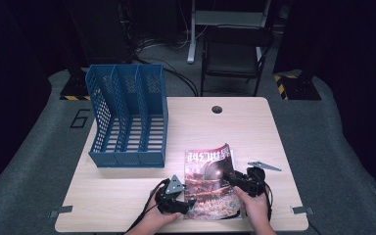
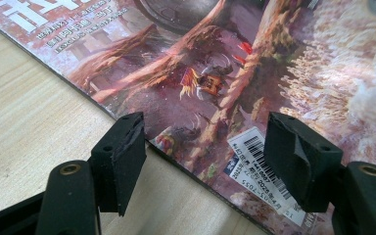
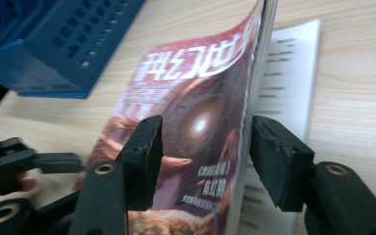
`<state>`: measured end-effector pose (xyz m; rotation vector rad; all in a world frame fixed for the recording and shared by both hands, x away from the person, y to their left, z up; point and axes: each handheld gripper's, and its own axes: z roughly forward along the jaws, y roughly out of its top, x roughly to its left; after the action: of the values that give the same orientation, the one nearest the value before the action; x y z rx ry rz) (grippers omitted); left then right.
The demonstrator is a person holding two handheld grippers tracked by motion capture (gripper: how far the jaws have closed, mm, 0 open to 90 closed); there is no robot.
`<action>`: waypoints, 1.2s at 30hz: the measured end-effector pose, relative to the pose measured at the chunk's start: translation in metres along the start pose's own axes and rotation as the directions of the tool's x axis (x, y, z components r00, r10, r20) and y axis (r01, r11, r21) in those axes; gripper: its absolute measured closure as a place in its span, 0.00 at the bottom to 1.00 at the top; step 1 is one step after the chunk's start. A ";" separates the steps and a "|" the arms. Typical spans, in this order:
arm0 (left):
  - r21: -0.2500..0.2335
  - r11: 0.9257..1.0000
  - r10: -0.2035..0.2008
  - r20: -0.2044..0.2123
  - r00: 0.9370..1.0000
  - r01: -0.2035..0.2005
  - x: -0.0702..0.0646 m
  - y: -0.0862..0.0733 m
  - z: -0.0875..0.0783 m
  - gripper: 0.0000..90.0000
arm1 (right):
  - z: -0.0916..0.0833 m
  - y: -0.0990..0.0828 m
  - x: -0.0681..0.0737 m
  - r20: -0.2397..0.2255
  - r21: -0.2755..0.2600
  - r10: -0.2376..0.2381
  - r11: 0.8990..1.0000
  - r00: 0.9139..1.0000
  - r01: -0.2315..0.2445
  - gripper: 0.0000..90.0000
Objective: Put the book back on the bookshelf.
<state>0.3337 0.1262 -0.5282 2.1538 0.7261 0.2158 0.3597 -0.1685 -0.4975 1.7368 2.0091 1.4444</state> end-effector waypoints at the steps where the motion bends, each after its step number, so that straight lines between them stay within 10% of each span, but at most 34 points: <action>1: 0.000 1.000 0.000 0.000 1.000 0.000 0.000 0.000 0.000 0.35 | 0.000 0.000 0.002 -0.017 0.002 -0.004 1.000 1.000 0.004 0.53; 13: -0.004 1.000 -0.001 0.003 1.000 0.001 0.000 0.000 0.000 0.36 | 0.017 -0.002 0.001 -0.003 0.143 -0.037 0.989 0.999 0.037 0.51; 36: -0.002 1.000 -0.009 0.003 1.000 0.009 0.000 0.000 0.000 0.36 | 0.027 0.000 -0.007 -0.084 0.235 -0.023 0.971 0.996 0.042 0.45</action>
<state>0.3339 0.1265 -0.5283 2.1485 0.7333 0.2078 0.3789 -0.1587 -0.5154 1.7462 2.3251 1.3319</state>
